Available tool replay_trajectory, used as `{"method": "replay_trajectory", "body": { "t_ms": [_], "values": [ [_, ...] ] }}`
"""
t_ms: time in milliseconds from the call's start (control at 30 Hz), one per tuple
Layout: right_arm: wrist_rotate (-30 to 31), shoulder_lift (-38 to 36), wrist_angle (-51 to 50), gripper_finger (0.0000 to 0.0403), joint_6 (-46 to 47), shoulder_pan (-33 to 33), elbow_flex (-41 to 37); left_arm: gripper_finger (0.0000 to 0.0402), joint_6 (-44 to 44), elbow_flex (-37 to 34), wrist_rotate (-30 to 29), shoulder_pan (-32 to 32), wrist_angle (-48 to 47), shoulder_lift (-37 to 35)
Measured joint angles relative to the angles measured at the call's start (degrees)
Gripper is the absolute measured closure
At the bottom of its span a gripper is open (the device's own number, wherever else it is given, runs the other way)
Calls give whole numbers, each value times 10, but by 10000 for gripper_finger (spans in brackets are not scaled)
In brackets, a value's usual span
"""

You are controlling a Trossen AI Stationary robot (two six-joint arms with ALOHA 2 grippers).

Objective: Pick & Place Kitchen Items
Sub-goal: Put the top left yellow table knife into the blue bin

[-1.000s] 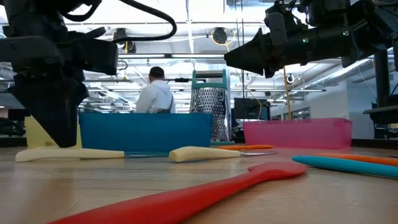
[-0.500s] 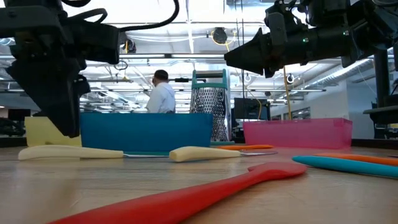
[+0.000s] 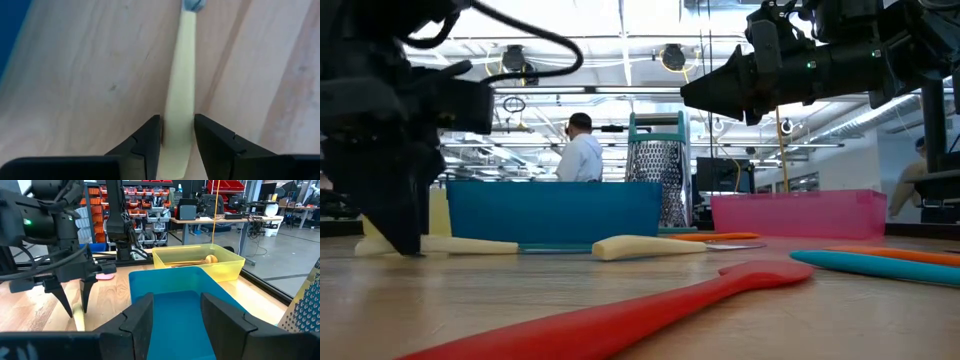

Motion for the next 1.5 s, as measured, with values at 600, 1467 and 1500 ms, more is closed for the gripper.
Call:
{"method": "replay_trajectory", "body": {
  "t_ms": [600, 1467, 1500],
  "values": [
    [0, 0, 0, 248, 0, 0, 0, 321, -10, -22, -89, -14, 64, 2],
    [0, 0, -9, 248, 0, 0, 0, 312, 322, 208, -177, 136, -262, 0],
    [0, 0, -12, 248, 0, 0, 0, 311, 331, 208, -172, 147, -262, 0]
  ]
}}
